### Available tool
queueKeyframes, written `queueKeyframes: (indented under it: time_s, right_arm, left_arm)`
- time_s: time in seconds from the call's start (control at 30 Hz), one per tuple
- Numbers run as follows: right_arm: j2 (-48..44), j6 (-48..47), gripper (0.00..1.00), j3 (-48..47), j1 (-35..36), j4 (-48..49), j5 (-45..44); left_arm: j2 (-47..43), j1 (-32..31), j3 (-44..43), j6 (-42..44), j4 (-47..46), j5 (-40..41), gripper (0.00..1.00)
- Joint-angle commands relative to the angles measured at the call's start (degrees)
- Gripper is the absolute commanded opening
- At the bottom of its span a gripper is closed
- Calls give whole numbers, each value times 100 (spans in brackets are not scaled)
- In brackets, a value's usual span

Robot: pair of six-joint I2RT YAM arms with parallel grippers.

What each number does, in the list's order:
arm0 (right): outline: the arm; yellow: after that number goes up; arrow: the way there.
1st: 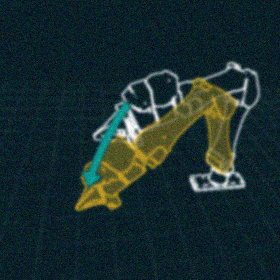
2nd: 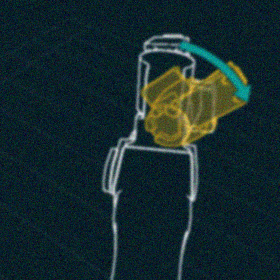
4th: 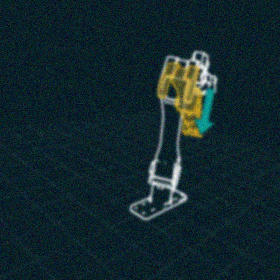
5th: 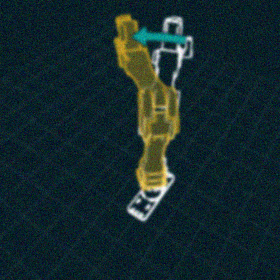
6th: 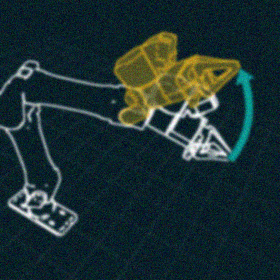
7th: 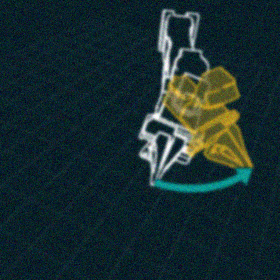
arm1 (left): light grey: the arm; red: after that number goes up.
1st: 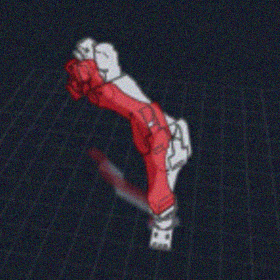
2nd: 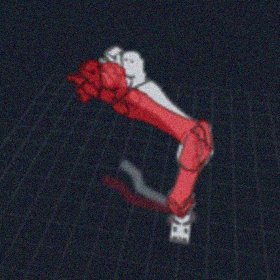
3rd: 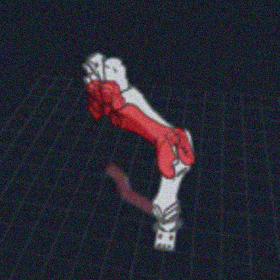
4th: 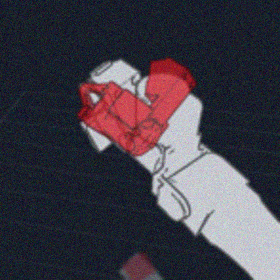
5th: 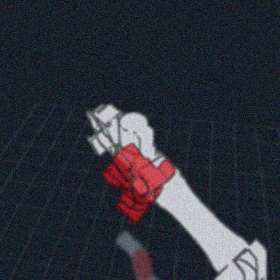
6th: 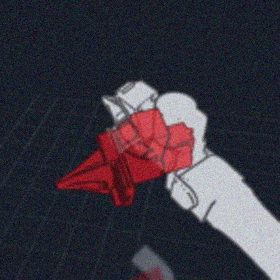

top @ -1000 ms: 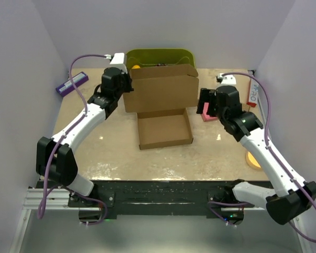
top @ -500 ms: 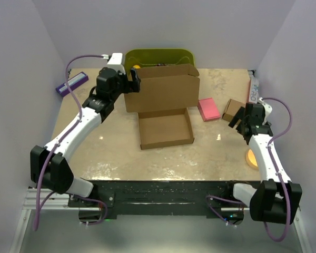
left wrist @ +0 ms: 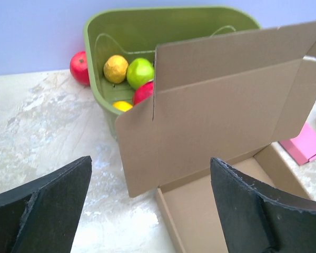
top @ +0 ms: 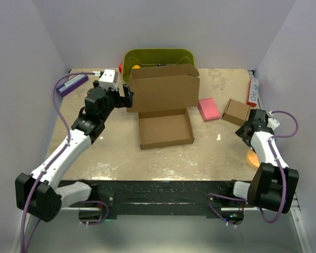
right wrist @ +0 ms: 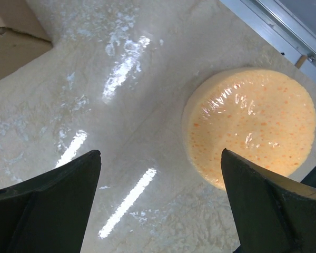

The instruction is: Fold the paper box

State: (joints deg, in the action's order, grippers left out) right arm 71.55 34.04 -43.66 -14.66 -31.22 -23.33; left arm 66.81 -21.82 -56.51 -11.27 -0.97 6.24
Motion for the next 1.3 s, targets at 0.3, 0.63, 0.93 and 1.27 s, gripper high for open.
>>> queueKeyframes:
  time_s: [0.3,0.63,0.93,1.27]
  right_arm:
    - [166,1236,96,339,-363,-174,-629]
    - [466,1439,53,894,-371,617,224]
    - [-711,895,0,412,-363,82,30]
    - [-3032,261,0,-458,461,819,1710]
  left_arm:
    - [-54,-6,167,178,-360,-62,98]
    - [-62,-32,167,239,-316,44,98]
    - [-62,-32,176,221,-325,-35,99]
    - [-19,-24,132,230,-290,-176,99]
